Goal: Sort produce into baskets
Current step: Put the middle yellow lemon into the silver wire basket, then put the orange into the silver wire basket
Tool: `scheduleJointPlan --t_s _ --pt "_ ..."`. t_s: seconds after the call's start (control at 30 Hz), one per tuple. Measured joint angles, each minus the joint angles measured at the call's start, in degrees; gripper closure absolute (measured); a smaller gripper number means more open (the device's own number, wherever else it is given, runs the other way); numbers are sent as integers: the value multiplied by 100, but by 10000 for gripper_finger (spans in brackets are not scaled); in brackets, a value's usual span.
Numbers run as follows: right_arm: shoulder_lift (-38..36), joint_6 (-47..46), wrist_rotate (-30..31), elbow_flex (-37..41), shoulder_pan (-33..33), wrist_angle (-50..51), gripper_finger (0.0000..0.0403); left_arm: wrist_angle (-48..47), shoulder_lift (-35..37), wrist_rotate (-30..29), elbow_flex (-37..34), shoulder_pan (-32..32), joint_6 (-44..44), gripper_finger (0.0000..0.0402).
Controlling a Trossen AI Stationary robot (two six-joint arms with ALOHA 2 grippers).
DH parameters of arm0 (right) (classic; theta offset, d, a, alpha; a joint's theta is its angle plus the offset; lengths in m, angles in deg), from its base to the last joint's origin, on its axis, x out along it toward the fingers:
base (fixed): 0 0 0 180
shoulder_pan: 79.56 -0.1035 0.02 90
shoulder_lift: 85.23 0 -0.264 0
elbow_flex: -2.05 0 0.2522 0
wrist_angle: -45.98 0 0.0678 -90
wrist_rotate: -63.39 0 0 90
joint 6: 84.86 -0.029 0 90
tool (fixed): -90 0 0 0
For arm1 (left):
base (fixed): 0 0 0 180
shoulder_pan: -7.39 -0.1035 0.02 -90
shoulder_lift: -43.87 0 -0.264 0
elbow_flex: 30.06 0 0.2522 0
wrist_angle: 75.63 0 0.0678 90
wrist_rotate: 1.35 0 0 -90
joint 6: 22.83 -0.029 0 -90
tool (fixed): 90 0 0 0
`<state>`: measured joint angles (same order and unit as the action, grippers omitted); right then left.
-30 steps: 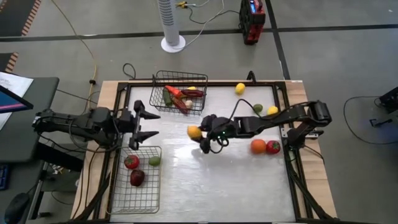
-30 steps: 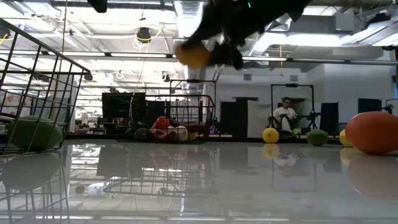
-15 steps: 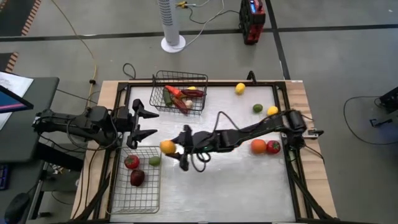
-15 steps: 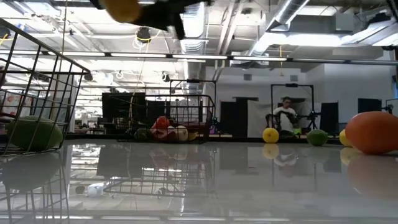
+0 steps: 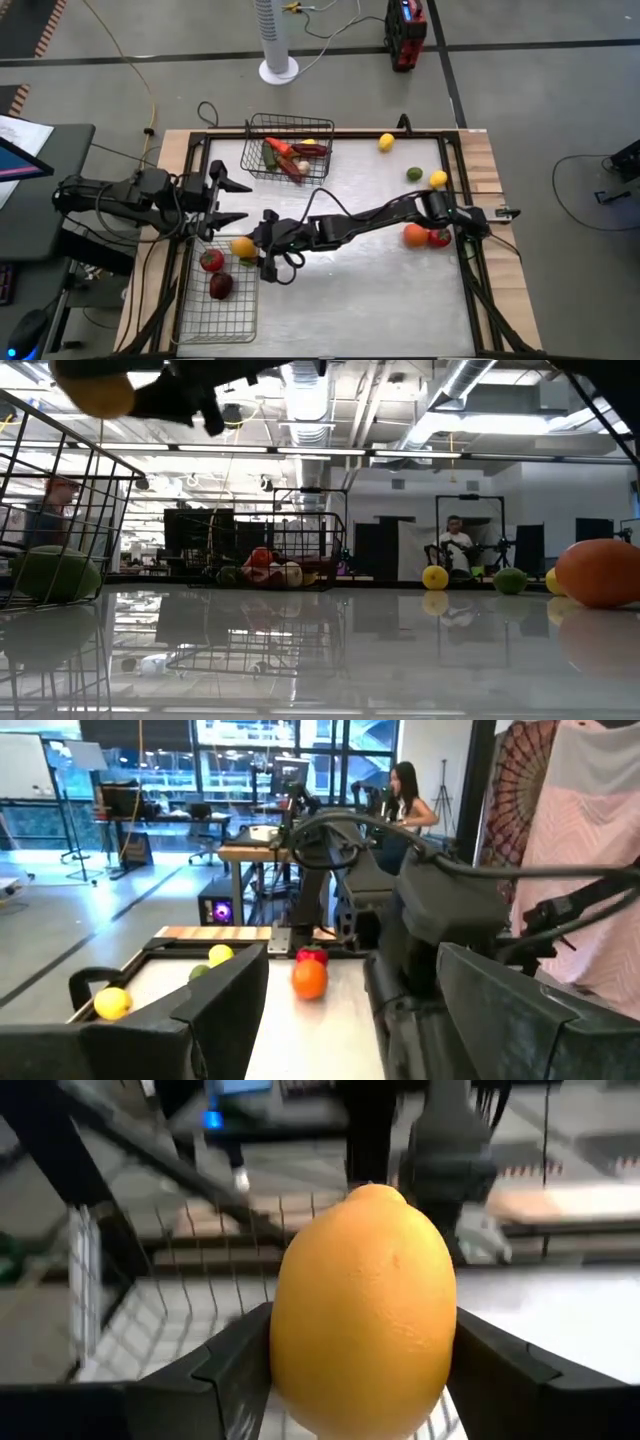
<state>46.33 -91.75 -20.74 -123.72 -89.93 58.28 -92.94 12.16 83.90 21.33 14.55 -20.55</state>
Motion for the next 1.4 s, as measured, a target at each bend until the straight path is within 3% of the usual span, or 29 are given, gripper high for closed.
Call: scheduleJointPlan --t_s 0.4,0.63,0.8,0.97,1.23,1.4 --pt "-17 -153 -1 -41 20 664 62 -131 462 341 2 0 -28 123" --pt "-245 -37 353 -32 20 1301 56 -241 455 304 2 0 -1 123" --pt "-683 28 1325 -39 54 2709 58 -370 394 295 2 0 54 123" --pt "-884 -249 1552 -21 284 3871 58 -375 360 295 2 0 149 123" --pt "-915 -1031 2797 -15 610 6332 58 -638 359 291 2 0 206 123" --pt "-913 -1440 2985 -15 774 7780 58 -761 362 287 2 0 257 123"
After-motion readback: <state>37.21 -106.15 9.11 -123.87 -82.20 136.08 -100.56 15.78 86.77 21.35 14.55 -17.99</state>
